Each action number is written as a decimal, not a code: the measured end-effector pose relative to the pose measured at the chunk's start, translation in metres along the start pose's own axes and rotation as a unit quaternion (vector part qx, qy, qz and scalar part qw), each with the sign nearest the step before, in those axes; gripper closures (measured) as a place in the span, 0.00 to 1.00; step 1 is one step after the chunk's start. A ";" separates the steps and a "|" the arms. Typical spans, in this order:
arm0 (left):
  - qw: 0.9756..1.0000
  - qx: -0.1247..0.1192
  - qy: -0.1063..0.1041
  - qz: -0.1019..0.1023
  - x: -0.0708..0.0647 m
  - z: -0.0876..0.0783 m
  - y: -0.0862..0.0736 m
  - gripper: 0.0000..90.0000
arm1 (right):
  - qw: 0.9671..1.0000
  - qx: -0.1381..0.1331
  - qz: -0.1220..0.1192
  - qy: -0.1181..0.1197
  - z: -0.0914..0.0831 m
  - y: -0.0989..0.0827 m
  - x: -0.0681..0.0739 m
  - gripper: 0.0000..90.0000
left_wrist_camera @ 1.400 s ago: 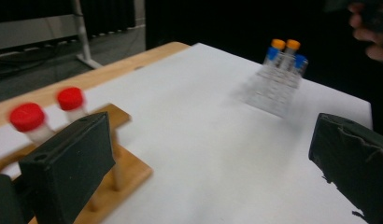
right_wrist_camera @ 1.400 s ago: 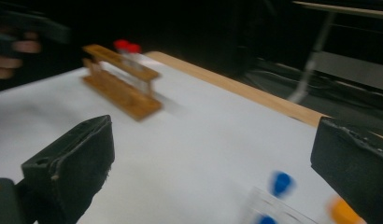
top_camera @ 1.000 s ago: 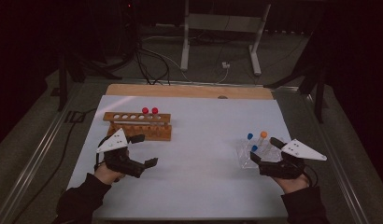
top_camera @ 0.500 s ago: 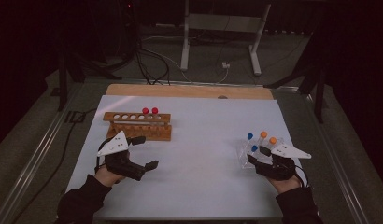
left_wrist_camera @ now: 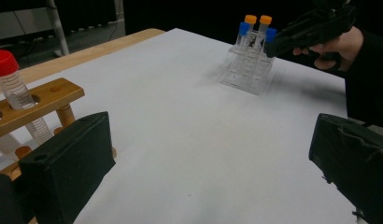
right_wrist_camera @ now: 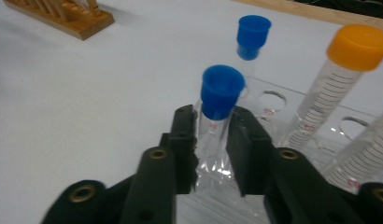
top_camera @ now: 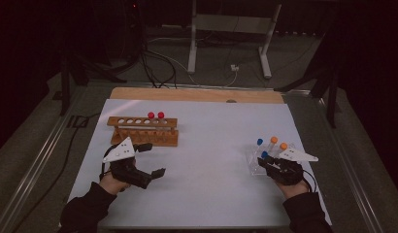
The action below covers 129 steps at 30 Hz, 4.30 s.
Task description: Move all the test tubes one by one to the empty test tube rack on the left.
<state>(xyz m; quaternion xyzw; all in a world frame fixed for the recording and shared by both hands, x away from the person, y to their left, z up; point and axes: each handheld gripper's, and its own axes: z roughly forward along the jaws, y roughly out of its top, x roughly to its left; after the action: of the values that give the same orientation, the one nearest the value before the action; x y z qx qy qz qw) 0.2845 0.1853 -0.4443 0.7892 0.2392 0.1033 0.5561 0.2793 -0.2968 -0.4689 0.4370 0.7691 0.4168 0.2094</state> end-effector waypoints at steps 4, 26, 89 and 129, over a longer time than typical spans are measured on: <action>1.000 -0.001 0.000 -0.002 0.001 -0.001 0.000 0.01 | 1.000 0.000 -0.003 -0.001 0.002 0.001 0.001 0.84; 1.000 0.002 -0.012 -0.001 0.000 0.001 0.002 0.01 | 0.996 -0.082 -0.042 -0.015 -0.034 0.040 0.015 0.85; 0.986 0.025 -0.126 0.103 -0.057 0.089 0.053 0.65 | 0.971 -0.020 -0.132 0.196 0.028 0.047 0.132 0.85; 0.996 -0.005 -0.014 0.092 -0.010 0.018 0.096 0.86 | 0.977 -0.092 -0.073 0.177 0.015 0.053 0.117 0.02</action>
<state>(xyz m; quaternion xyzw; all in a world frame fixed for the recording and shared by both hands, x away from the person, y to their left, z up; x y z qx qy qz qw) 0.3088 0.1395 -0.3605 0.8065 0.1566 0.1441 0.5516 0.2541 -0.1765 -0.4288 0.2783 0.7819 0.5402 0.1390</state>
